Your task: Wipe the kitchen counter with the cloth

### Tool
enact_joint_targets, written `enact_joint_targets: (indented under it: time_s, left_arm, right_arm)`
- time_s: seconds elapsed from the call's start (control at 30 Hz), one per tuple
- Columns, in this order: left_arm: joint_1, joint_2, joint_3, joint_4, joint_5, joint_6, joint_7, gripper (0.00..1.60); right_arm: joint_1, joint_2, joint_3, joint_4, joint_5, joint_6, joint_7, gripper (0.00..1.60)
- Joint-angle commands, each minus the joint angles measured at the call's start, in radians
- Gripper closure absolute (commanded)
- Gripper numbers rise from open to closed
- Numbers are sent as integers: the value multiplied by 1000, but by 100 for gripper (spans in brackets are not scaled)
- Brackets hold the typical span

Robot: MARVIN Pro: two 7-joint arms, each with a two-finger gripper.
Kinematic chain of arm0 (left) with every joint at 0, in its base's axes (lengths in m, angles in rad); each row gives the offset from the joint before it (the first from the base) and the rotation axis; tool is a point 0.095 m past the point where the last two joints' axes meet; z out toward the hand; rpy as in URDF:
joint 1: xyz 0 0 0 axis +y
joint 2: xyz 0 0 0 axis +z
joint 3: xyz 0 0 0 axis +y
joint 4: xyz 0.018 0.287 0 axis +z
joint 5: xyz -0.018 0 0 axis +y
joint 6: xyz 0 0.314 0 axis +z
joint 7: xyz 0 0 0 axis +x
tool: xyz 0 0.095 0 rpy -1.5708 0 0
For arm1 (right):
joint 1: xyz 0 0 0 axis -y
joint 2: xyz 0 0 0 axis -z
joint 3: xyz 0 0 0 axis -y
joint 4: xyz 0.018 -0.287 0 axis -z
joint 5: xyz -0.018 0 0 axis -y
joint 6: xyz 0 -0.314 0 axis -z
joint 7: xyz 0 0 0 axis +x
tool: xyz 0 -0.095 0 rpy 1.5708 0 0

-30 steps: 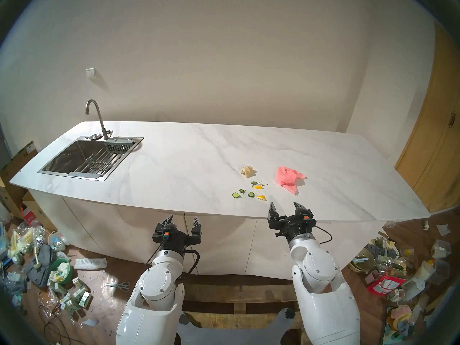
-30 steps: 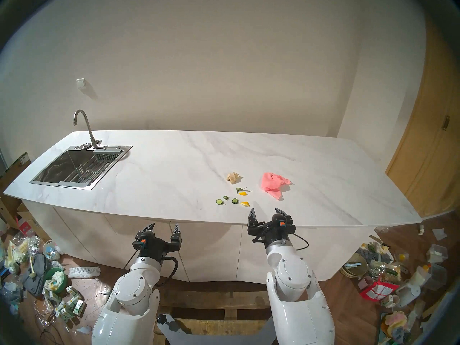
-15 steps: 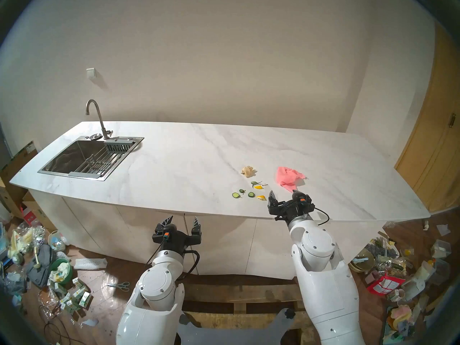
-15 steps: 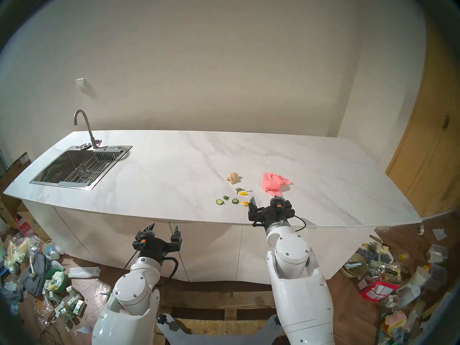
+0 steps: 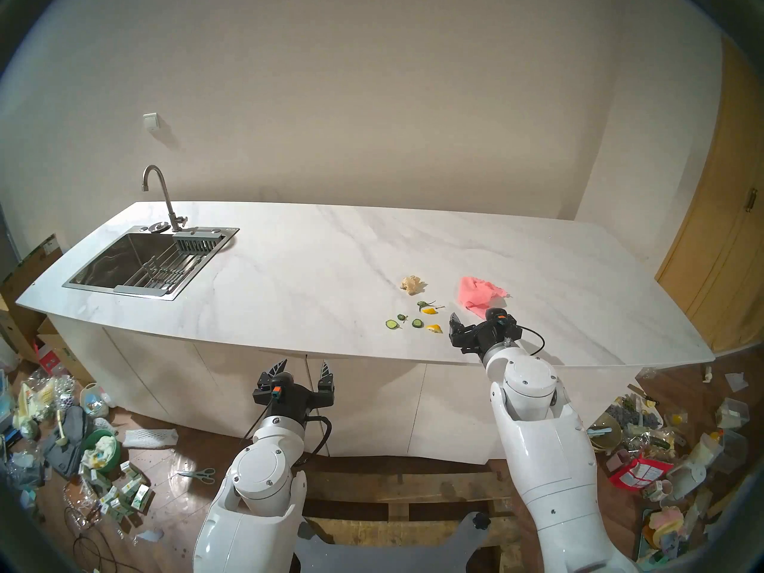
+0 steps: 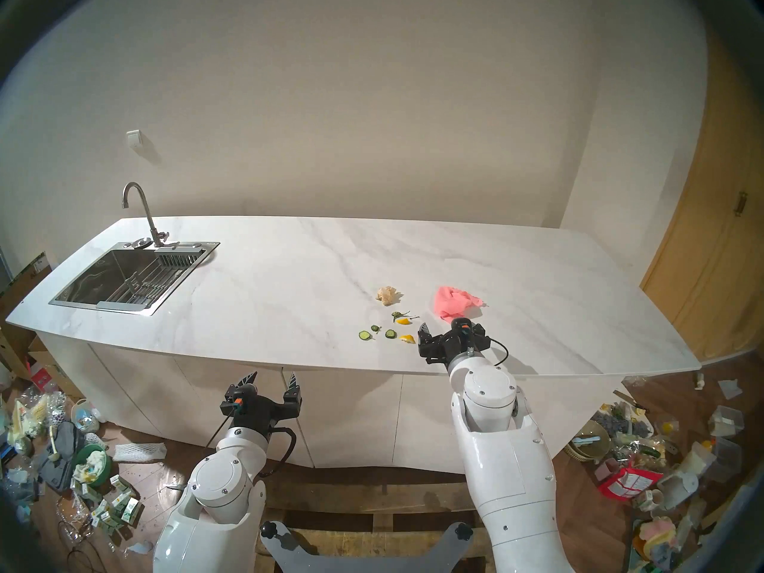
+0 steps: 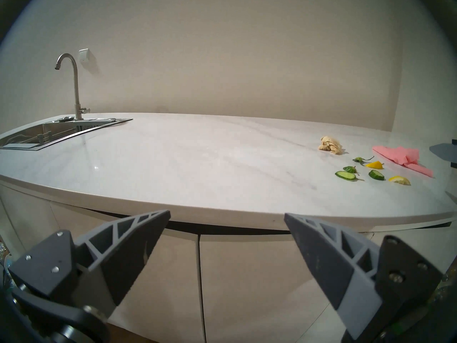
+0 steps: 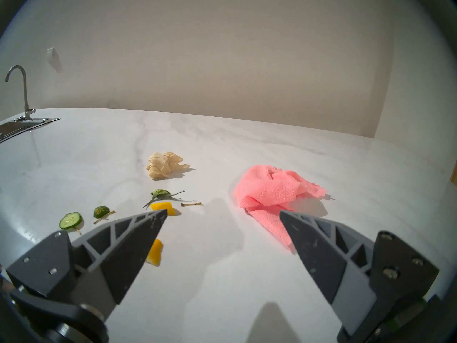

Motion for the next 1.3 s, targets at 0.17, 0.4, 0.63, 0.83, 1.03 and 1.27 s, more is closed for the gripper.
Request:
enact_joint_targets:
  time_s: [0.17, 0.4, 0.63, 0.83, 1.03, 1.27]
  left_arm:
    - [-11, 0, 2, -18, 0, -7, -1, 0]
    - [-13, 0, 2, -15, 0, -7, 1, 0]
    - [-14, 0, 2, -12, 0, -7, 2, 0]
    - [-15, 0, 3, -9, 0, -7, 3, 0]
    - [-17, 0, 3, -7, 0, -7, 4, 0]
    - [-18, 0, 3, -4, 0, -7, 5, 0]
  right_arm:
    - [147, 7, 18, 79, 12, 68, 12, 0]
    - [229, 0, 20, 153, 11, 102, 3, 0]
    - [269, 5, 14, 183, 6, 114, 3, 0]
    - [323, 4, 9, 231, 1, 132, -2, 0]
    - [395, 11, 1, 314, -9, 155, -6, 0]
    - [455, 18, -8, 395, -25, 170, -11, 0]
